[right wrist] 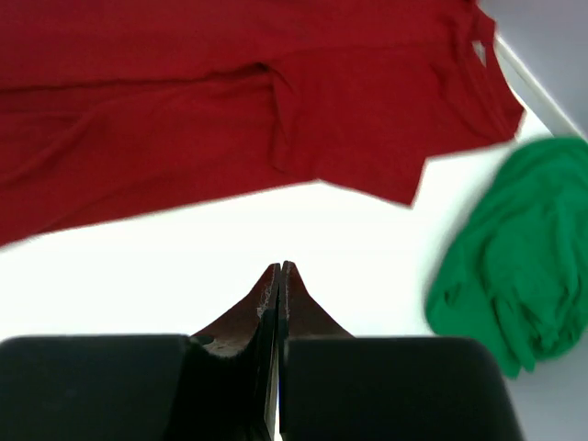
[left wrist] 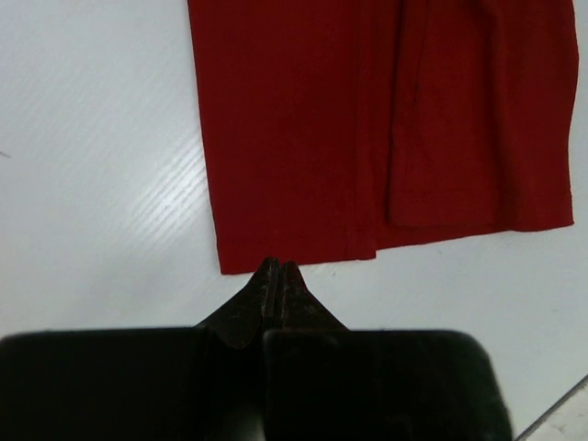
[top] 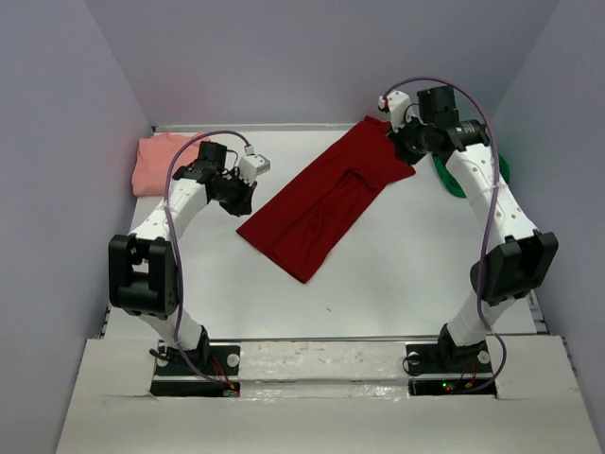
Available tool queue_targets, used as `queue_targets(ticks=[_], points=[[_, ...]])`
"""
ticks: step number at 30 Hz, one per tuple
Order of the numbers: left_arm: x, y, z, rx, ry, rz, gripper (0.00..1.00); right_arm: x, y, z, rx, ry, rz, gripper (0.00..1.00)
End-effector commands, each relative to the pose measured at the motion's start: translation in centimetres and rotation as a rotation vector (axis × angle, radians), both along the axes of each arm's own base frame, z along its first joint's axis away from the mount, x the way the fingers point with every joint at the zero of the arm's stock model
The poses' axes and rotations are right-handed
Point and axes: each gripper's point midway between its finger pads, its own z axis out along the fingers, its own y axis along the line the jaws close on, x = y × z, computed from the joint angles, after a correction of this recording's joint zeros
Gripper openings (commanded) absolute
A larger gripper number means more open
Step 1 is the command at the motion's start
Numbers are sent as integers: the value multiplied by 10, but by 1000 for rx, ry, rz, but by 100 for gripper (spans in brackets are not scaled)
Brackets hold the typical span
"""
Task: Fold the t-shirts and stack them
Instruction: Rotate the tshirt 90 degrees
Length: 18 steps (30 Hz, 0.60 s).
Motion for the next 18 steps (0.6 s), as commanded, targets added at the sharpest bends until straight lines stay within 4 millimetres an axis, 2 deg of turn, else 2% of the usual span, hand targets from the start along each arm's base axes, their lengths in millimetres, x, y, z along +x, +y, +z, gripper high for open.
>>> queue_targets(ticks=[1, 2, 4, 5, 6, 7, 8, 10, 11, 12, 14, 18], points=[[32, -18, 5, 7, -100, -79, 0, -19, -45, -47, -42, 120, -140, 0], [36, -23, 1, 15, -97, -100, 0, -26, -55, -45, -42, 109, -170, 0], [48, -35, -6, 8, -90, -138, 0, -39, -67, -55, -42, 128, -209, 0], [51, -40, -8, -10, -78, -155, 0, -51, -73, -70, -40, 162, -234, 0], [62, -46, -6, -22, -77, -167, 0, -58, -81, -65, -34, 143, -262, 0], [68, -52, -3, -46, -81, -179, 0, -65, -81, -68, -28, 151, -270, 0], [84, -57, 0, -55, -100, -183, 0, -75, -85, -81, -23, 183, -290, 0], [97, -67, 3, -71, -105, -202, 0, -87, -89, -81, -12, 180, -309, 0], [111, -71, 0, -70, -102, -204, 0, -92, -90, -84, -8, 186, -317, 0], [117, -75, -2, -70, -99, -210, 0, -99, -98, -85, -1, 186, -338, 0], [131, -82, -12, -71, -82, -216, 0, -104, -105, -84, -9, 178, -357, 0], [138, -94, -27, -93, -59, -250, 0, -107, -112, -76, -15, 155, -376, 0]])
